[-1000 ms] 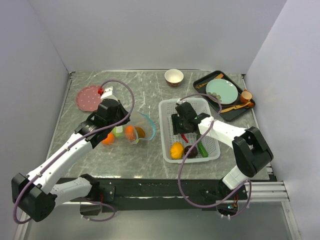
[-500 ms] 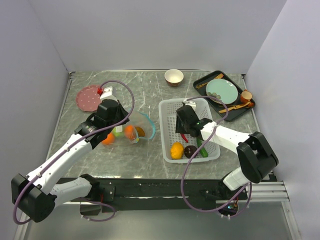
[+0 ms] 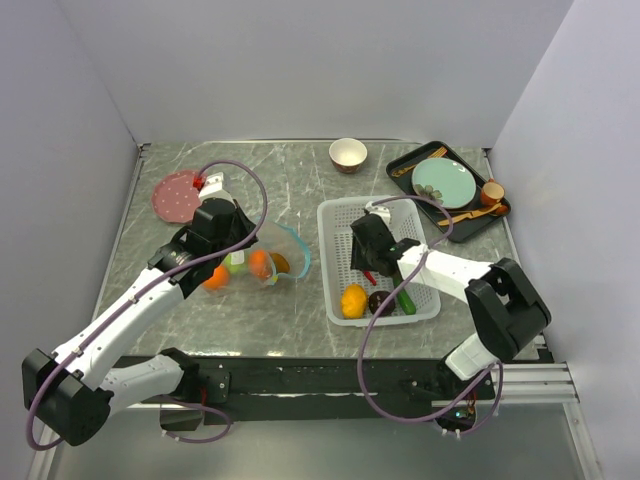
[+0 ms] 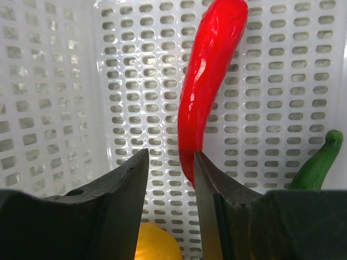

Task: Place the food in the zip-top bag and seal the zipper
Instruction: Pick up the fake vegetable from the bin.

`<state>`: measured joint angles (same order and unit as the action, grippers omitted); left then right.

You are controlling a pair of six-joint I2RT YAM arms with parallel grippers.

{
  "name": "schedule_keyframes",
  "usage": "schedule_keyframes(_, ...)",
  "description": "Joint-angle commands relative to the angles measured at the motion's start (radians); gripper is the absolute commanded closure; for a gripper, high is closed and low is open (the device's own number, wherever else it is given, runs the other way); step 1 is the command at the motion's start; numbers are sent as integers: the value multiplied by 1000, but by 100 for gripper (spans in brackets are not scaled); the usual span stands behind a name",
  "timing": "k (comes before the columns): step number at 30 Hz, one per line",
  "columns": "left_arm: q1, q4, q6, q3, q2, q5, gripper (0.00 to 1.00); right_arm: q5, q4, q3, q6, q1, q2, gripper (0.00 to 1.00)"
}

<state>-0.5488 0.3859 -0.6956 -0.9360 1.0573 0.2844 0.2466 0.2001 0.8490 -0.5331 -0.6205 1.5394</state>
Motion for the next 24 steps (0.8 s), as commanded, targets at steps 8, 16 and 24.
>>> schedule_keyframes(8,6,-18,-5,-14,-22,-5,88,-16,-17,18,21,31,64,58)
schedule_keyframes(16,7,-18,-2,-20,-13,-10,88,-18,36,42,38,34,28,90)
schedule_keyframes(24,7,-18,-2,-18,-13,-14,88,-79,125,90,68,31,-180,96)
